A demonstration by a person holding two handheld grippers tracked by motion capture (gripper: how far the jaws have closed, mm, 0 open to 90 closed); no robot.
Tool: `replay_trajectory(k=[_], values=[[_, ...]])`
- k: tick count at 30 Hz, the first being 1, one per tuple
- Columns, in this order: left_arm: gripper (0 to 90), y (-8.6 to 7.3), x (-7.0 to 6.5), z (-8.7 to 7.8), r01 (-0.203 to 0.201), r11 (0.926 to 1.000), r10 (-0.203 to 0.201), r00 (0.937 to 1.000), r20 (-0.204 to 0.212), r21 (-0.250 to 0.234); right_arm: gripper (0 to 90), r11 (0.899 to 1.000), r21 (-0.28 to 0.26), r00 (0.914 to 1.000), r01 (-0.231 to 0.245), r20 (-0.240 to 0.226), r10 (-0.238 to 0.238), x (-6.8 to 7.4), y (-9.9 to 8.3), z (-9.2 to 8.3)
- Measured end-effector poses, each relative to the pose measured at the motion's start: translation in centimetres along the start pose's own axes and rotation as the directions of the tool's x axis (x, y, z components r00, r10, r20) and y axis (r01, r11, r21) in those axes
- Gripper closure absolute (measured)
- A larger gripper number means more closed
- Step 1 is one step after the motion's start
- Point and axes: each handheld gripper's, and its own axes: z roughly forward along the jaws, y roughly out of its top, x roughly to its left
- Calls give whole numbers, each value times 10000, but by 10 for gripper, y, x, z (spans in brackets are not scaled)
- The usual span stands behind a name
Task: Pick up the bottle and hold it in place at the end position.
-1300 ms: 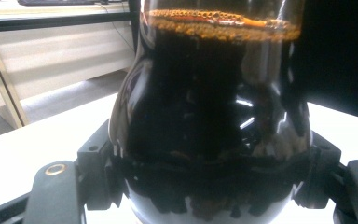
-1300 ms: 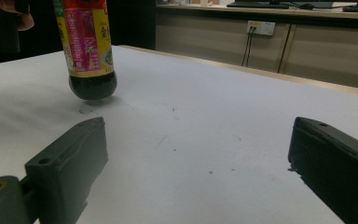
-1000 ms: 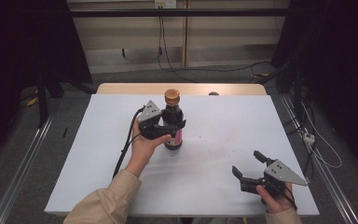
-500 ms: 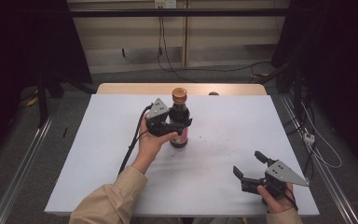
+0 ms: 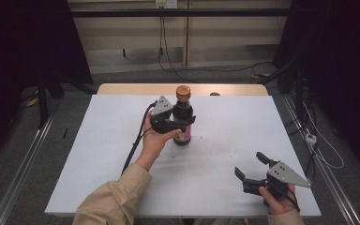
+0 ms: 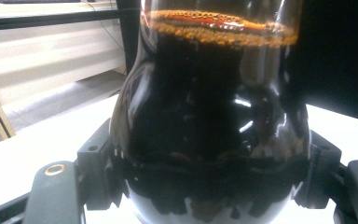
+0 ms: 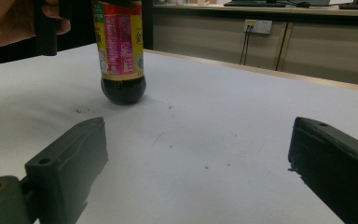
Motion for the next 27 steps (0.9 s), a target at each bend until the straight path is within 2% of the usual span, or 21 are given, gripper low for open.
replay_trajectory(k=[2,12,16,17,22,27], values=[[256,0,0,2,122,9999,-122,9999,11,-17,40,10000,-6,10000,5,4,-5,0,0,0],[256,-2,-4,11,-56,10000,55,9999,159,48,41,10000,-44,10000,-47,-20,47,-1,0,-1],[255,-2,-3,10,-125,9998,124,9998,127,125,41,10000,-37,10000,-52,-14,52,-1,0,-1],[255,-2,-3,10,22,10000,-23,10000,87,67,41,10000,-37,10000,-52,-14,52,-1,0,-1],[255,0,-1,7,-285,9993,287,9995,-104,250,41,10000,-29,10000,-25,-49,25,-1,0,-1],[253,-1,1,5,-252,9996,254,9996,-89,160,40,10000,4,10000,-11,-41,11,-1,-1,0]])
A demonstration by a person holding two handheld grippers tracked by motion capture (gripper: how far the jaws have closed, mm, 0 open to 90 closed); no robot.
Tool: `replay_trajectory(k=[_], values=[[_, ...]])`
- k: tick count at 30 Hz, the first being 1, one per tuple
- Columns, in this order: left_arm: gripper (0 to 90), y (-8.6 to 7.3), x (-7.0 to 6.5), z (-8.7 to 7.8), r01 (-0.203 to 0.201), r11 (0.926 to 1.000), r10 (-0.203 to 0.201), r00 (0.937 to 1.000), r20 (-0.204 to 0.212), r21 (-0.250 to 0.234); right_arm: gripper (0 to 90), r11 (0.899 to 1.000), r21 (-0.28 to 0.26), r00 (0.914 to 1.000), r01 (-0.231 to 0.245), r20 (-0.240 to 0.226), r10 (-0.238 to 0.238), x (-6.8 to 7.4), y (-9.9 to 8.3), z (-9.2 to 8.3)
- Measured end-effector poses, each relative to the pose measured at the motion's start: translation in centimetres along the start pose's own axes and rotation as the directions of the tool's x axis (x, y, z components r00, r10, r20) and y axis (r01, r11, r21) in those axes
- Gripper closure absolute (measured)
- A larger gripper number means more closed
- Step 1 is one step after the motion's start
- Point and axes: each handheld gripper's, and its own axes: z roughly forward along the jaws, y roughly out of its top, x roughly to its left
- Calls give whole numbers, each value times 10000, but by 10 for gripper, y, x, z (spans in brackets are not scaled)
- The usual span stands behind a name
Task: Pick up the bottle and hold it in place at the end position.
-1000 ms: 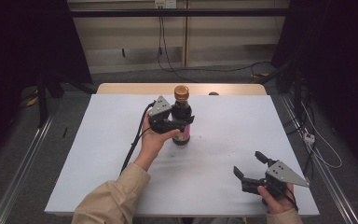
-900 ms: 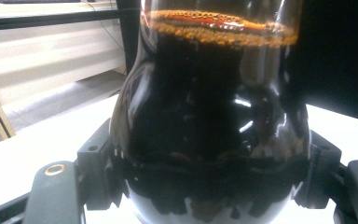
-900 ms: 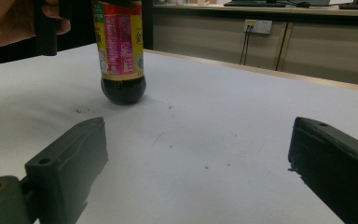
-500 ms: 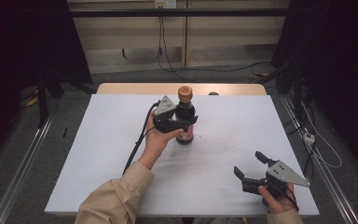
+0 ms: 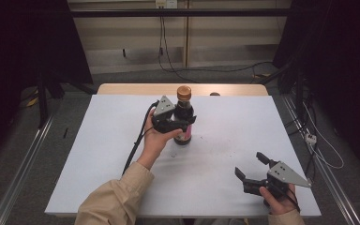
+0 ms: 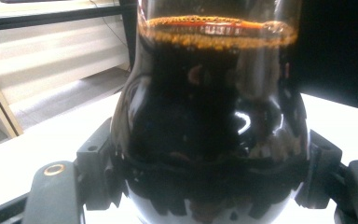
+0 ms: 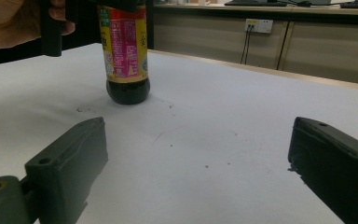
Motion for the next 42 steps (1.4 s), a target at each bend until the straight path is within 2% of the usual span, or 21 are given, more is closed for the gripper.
replay_trajectory(k=[4,12,18,25,38,42], values=[[253,-2,1,-1,-147,9999,147,9998,94,-46,41,10000,0,10000,6,33,-6,0,0,0],[253,-6,1,-4,-138,9997,140,9998,124,-206,41,10000,49,10000,74,22,-74,2,0,0],[253,-8,1,-5,116,9995,-108,9996,269,-297,41,9999,74,10000,84,5,-84,2,0,0],[254,-8,-1,-5,-37,9997,37,10000,30,-246,42,9998,158,9999,116,-90,-114,4,0,1],[256,-9,0,-5,50,9997,-47,9999,164,-230,42,9993,320,9993,188,-323,-178,9,0,8],[258,-9,1,-5,219,9995,-213,9994,269,-221,42,9991,409,9994,116,-329,-102,8,0,10]])
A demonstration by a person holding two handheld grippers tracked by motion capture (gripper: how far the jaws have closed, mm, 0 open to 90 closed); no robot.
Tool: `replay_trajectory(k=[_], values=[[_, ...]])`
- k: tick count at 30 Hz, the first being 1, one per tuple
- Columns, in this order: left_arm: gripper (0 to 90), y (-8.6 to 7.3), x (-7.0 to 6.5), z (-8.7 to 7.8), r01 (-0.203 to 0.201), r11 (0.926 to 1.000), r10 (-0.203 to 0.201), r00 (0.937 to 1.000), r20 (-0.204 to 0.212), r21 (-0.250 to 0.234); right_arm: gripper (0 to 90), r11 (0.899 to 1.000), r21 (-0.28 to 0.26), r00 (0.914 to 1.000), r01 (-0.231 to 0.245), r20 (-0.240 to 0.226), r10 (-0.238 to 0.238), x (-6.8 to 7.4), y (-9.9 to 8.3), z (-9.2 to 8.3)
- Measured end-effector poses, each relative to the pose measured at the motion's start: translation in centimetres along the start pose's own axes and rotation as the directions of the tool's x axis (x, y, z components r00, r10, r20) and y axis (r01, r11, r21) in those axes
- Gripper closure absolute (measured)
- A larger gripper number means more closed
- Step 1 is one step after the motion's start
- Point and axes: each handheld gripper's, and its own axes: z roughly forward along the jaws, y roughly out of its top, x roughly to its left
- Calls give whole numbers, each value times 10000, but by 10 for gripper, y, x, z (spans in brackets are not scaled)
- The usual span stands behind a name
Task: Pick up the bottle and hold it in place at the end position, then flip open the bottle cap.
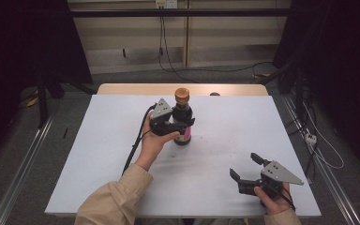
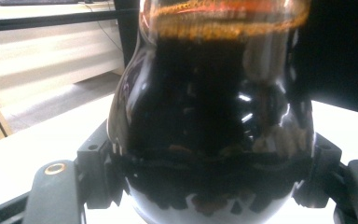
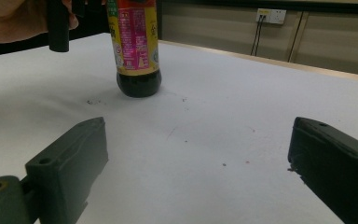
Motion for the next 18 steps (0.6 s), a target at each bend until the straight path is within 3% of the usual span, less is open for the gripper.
replay_trajectory(k=[8,13,16,18], values=[[260,0,-1,0,98,9999,-98,9999,-24,62,39,10000,83,9998,27,-210,-25,1,7,8],[261,-3,-1,0,252,9995,-254,9997,-70,-180,38,9998,204,9991,34,-427,-26,2,12,14],[261,-3,-1,0,258,9995,-260,9996,-76,-179,38,9991,417,9984,-83,-561,106,1,16,18],[261,-3,-2,0,263,9995,-265,9996,-84,-166,42,9971,695,9986,-325,-387,352,0,19,21]])
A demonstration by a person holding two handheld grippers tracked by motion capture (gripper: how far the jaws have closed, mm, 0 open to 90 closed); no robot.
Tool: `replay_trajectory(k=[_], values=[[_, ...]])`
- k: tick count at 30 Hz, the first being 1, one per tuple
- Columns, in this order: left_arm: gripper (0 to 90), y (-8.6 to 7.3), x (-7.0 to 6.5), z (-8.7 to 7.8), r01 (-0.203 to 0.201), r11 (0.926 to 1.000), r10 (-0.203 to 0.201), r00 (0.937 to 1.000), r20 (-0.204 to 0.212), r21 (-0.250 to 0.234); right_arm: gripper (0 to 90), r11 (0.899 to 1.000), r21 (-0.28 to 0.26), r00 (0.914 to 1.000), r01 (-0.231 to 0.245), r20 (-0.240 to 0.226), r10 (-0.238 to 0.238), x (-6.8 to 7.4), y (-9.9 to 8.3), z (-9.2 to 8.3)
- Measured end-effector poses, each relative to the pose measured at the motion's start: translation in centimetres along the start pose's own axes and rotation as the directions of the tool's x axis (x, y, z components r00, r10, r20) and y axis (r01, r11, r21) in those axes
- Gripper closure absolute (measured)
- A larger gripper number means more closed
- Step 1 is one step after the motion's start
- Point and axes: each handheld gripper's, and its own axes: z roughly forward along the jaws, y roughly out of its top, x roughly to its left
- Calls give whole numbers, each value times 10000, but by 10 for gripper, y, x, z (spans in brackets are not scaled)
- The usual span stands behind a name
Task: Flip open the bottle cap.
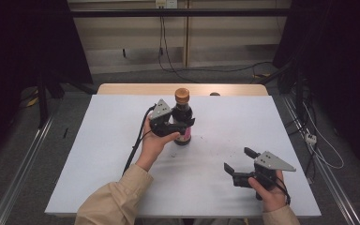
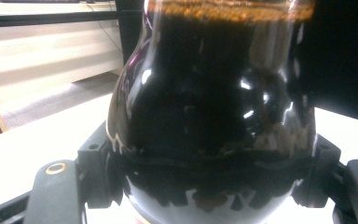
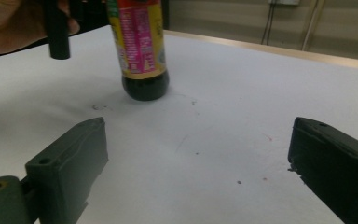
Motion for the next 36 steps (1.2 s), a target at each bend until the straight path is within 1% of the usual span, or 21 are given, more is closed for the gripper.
replay_trajectory(k=[1,3,5,8,10,12,14,16,19,22,25,30,34,36], values=[[262,0,0,0,-48,10000,48,10000,12,32,40,10000,24,9999,-94,46,94,-1,1,2],[262,0,0,-1,-74,10000,74,10000,-20,-24,36,9995,-28,9993,-300,-208,299,-2,5,6],[263,-1,-1,-1,-50,10000,50,10000,-28,-51,35,9997,18,9991,-243,-347,243,-1,10,10],[263,-1,-1,-1,-35,10000,35,10000,-23,-59,34,9999,144,9988,-19,-493,26,3,17,18],[263,-1,-1,-2,-110,9999,110,9999,-4,10,34,9999,151,9984,-33,-565,41,5,22,24],[264,-1,-1,-2,-96,10000,96,10000,5,-11,35,9999,131,9980,-112,-627,120,7,28,29],[264,-2,-1,-2,-47,9999,47,10000,-10,-100,33,9999,72,9976,-79,-693,84,9,36,34],[264,-2,-1,-2,-29,10000,29,10000,1,-91,34,10000,12,9967,6,-817,-5,10,44,37],[265,-3,-1,-1,-13,9999,13,10000,-11,-116,41,10000,-46,9965,-60,-838,56,11,56,42],[266,-2,-1,-1,-38,10000,38,10000,-9,-67,45,10000,13,9972,-16,-744,17,11,66,47],[266,-3,-1,-1,-23,10000,23,10000,-9,-76,58,9999,85,9980,-106,-624,112,9,74,50],[266,-3,-1,-1,31,9999,-32,10000,-24,-119,93,9998,31,9963,-216,-828,218,9,86,56],[266,-3,-1,-1,26,10000,-26,10000,-16,-94,117,9999,150,9957,-20,-924,34,11,94,61],[266,-3,-1,-1,53,9999,-53,10000,-29,-91,145,9997,217,9938,-71,-1103,94,12,97,64]])
